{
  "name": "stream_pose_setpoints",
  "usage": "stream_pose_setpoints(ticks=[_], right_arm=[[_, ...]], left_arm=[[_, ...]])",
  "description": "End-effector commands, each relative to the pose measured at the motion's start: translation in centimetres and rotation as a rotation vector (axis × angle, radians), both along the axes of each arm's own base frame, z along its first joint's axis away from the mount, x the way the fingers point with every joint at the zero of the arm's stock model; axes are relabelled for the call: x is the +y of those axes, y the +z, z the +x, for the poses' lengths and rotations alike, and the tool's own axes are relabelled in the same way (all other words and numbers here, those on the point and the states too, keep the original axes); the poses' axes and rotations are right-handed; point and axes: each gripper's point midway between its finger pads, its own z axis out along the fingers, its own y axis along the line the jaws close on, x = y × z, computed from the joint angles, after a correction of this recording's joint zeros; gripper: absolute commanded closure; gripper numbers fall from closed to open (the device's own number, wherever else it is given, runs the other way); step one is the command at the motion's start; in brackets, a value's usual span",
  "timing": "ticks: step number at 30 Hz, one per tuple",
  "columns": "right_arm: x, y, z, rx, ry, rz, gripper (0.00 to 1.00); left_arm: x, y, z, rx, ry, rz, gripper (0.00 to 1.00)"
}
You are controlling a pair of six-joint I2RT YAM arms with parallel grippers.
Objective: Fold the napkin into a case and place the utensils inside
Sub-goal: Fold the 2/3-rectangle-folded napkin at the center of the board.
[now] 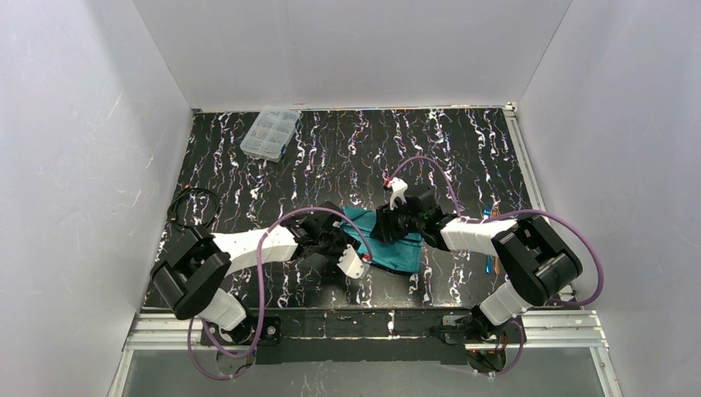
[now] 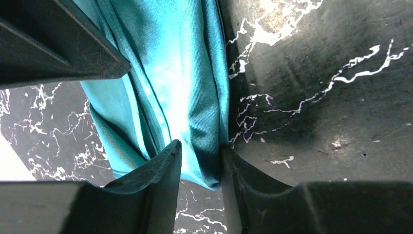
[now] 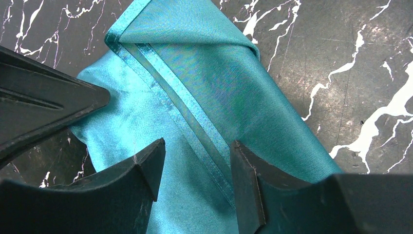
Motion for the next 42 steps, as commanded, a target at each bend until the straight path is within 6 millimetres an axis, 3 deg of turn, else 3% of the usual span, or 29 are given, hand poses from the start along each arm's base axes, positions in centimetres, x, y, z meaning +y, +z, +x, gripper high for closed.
stream_pose_setpoints(ticks=[1, 8, 18, 23, 29, 32, 36, 42], right_arm=[[-0.5, -0.8, -1.2, 0.034, 0.017, -0.021, 0.4], [-0.1, 0.0, -0.9, 0.007, 0.033, -0.003, 0.4], [0.1, 0.2, -1.0, 0.002, 0.044, 0.009, 0.39], [0.3, 0.7, -0.9, -0.018, 0.054, 0.024, 0.37], [0.8, 5.5, -0.5, -0.216, 0.088, 0.139, 0.24], [0.5, 8.0, -0.8, -0.332, 0.109, 0.188, 0.22], [0.0, 9.9, -2.2, -0.442, 0.158, 0.236, 0.22], [-1.1, 10.2, -3.2, -0.535, 0.22, 0.172, 0.22]], left_arm=[[0.7, 1.0, -0.2, -0.002, 0.033, -0.018, 0.7], [0.4, 1.0, -1.0, 0.084, 0.036, 0.001, 1.0], [1.4, -0.5, -1.9, 0.113, 0.002, 0.061, 1.0], [0.9, -0.6, -1.6, 0.132, 0.023, 0.062, 1.0], [1.0, -1.0, -2.1, 0.165, 0.021, 0.074, 1.0], [1.3, -0.9, -2.6, 0.202, 0.038, 0.081, 1.0], [1.3, -0.2, -3.5, 0.294, 0.055, 0.092, 1.0], [1.5, 0.0, -3.8, 0.396, 0.094, 0.115, 1.0]])
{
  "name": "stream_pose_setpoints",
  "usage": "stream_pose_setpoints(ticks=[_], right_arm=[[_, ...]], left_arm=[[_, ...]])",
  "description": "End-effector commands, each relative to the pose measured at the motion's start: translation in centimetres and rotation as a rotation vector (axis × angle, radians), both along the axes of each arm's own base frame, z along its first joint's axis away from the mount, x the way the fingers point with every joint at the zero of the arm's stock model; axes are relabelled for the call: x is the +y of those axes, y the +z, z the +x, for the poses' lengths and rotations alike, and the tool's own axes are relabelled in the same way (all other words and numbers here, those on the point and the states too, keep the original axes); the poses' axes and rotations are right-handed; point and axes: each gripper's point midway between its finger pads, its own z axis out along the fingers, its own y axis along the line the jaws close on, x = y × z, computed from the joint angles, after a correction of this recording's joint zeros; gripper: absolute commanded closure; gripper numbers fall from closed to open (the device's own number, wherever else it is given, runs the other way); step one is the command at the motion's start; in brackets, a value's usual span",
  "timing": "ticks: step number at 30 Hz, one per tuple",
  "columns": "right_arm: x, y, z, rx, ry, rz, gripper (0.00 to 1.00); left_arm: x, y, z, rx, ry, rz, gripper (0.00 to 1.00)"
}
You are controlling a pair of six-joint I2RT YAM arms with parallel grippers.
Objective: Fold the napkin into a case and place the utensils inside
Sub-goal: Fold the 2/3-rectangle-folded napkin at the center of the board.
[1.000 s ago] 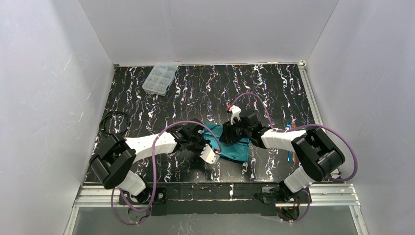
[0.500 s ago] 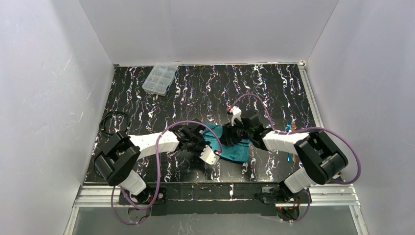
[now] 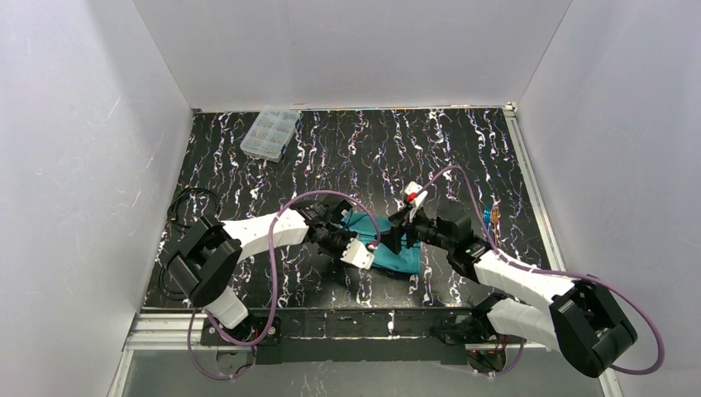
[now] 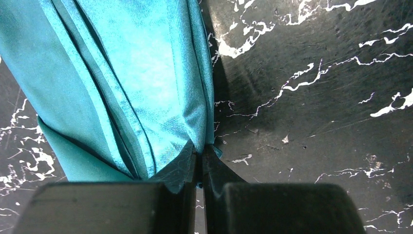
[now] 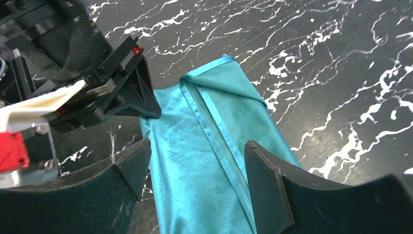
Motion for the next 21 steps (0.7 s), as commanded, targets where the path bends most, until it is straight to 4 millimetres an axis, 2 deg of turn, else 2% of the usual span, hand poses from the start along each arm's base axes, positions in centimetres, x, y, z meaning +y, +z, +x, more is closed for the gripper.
stream_pose_setpoints(ticks=[1, 8, 13, 16, 21], right_arm=[[-0.1, 1.3, -0.1, -0.15, 0.059, -0.055, 0.21], [-1.1, 1.0, -0.3, -0.217, 0.08, -0.164, 0.22], [-0.3, 0.6, -1.3, -0.197, 0.105, -0.149, 0.23], [0.5, -0.3, -2.5, -0.248, 0.119, -0.191, 0.24], [1.4, -1.5, -3.3, -0.321, 0.054, -0.251, 0.24]], left_arm=[[0.7, 0.1, -1.7, 0.135, 0.022, 0.026, 1.0], [1.0, 0.7, -1.8, 0.232, 0.059, 0.009, 1.0], [0.8, 1.4, -1.9, 0.339, 0.089, 0.009, 1.0], [0.6, 1.7, -2.2, 0.35, 0.078, -0.01, 1.0], [0.7, 1.8, -2.4, 0.368, 0.074, -0.014, 1.0]])
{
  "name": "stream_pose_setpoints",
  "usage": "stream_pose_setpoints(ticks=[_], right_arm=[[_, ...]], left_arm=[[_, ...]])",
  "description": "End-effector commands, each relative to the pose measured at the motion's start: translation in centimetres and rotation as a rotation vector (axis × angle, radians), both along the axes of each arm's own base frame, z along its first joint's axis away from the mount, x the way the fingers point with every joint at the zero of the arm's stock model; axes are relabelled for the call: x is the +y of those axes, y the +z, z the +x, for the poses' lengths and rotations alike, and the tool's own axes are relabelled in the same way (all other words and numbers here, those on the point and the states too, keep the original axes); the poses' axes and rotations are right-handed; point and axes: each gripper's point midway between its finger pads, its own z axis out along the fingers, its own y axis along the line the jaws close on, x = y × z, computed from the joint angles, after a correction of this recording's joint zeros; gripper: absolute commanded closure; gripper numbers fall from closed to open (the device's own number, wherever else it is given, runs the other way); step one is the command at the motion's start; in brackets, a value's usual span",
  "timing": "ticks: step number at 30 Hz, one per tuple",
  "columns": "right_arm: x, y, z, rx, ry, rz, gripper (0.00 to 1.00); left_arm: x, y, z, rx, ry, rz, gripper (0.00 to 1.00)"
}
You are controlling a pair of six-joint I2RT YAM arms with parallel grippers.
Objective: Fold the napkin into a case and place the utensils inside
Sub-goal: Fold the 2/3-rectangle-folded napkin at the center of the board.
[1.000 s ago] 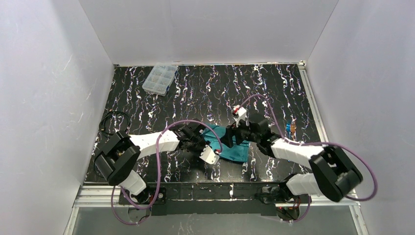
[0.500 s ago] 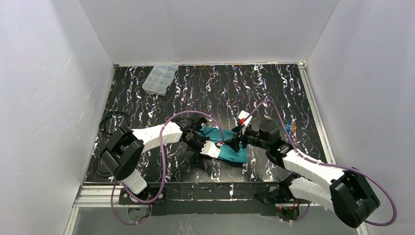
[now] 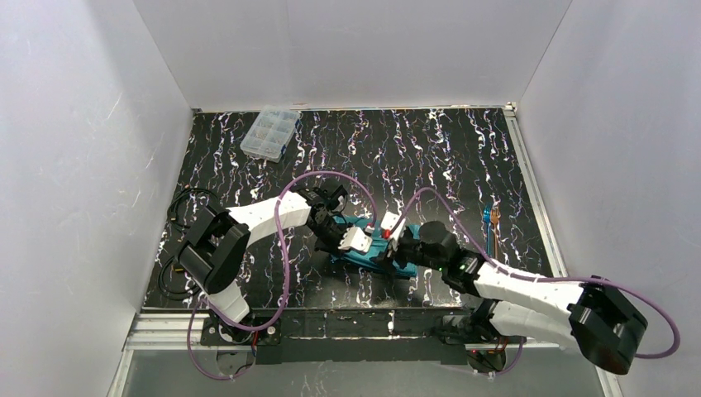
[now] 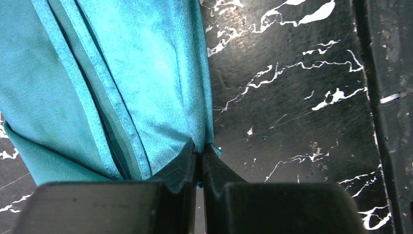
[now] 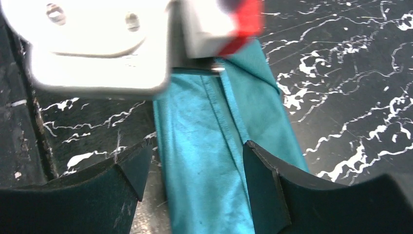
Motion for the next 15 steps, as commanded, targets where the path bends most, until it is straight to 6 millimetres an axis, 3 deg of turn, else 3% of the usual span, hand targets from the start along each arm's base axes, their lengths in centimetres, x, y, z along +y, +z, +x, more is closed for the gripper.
stream_pose_setpoints(ticks=[1, 7, 15], right_arm=[[0.6, 0.0, 0.4, -0.127, -0.084, -0.016, 0.24], [3.0, -2.2, -1.3, -0.202, -0.055, -0.065, 0.24], [5.1, -3.5, -1.4, -0.299, -0.035, -0.087, 0.24]], left_arm=[[-0.2, 1.0, -1.3, 0.07, -0.014, -0.032, 1.0], [0.0, 1.0, -1.7, 0.091, -0.025, -0.029, 1.0], [0.1, 0.9, -1.6, 0.091, -0.032, -0.019, 1.0]])
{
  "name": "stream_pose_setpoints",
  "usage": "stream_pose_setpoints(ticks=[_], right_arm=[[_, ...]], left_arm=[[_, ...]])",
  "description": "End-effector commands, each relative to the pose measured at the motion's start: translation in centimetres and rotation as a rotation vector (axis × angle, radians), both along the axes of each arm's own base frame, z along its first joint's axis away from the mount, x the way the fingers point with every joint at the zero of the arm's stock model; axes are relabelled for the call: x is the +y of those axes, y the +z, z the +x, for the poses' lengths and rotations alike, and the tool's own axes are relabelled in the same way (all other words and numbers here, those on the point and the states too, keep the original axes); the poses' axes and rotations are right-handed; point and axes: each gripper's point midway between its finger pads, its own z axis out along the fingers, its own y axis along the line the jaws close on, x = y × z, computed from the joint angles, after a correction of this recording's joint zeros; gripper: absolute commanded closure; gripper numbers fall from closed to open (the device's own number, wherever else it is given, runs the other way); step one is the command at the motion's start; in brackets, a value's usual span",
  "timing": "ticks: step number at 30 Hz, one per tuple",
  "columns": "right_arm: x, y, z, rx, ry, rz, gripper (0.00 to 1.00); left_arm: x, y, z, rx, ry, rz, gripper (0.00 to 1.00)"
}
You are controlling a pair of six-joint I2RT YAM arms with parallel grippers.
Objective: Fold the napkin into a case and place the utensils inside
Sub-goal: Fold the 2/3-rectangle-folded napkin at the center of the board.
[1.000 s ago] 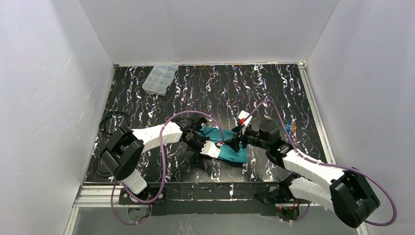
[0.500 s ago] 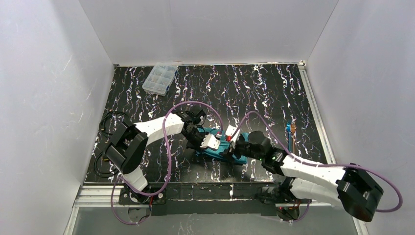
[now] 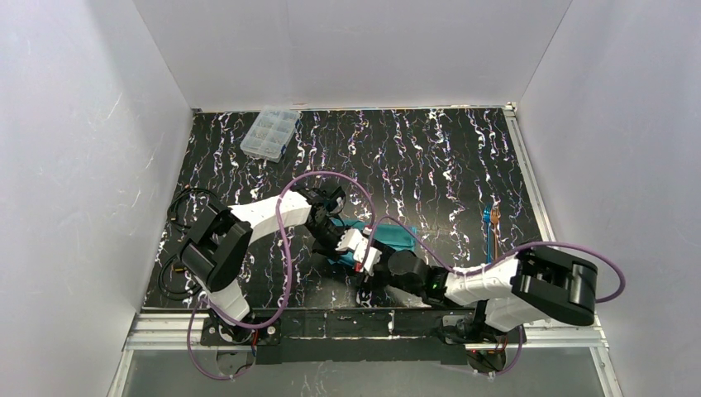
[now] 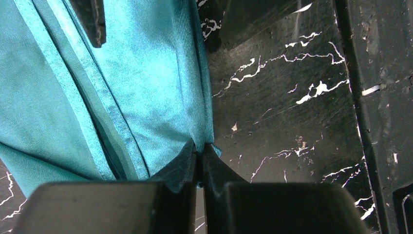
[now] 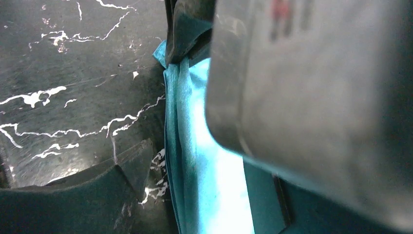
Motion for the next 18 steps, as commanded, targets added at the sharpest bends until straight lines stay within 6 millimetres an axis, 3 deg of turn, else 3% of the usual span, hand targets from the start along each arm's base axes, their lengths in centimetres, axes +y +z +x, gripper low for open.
stream_pose_setpoints(ticks=[1, 8, 12, 15, 16, 18], right_arm=[[1.3, 1.9, 1.5, -0.123, -0.04, 0.066, 0.24], [0.2, 1.8, 1.3, -0.182, -0.15, 0.121, 0.25], [-0.6, 3.0, 1.0, -0.152, -0.209, 0.26, 0.24], [-0.5, 2.6, 0.2, -0.103, -0.183, 0.28, 0.24], [-0.4, 2.5, 0.0, -0.105, -0.174, 0.273, 0.09], [-0.3, 2.0, -0.2, -0.119, -0.156, 0.246, 0.01]], left_arm=[[-0.6, 1.0, -0.4, 0.032, -0.015, -0.032, 1.0], [-0.9, 1.4, 0.1, 0.024, -0.011, -0.04, 1.0], [-0.7, 1.3, 0.2, 0.022, -0.021, -0.033, 1.0], [-0.5, 1.2, 0.1, 0.018, -0.035, -0.023, 1.0], [-0.4, 1.2, 0.1, 0.017, -0.037, -0.021, 1.0], [-0.4, 1.2, 0.2, 0.015, -0.04, -0.018, 1.0]])
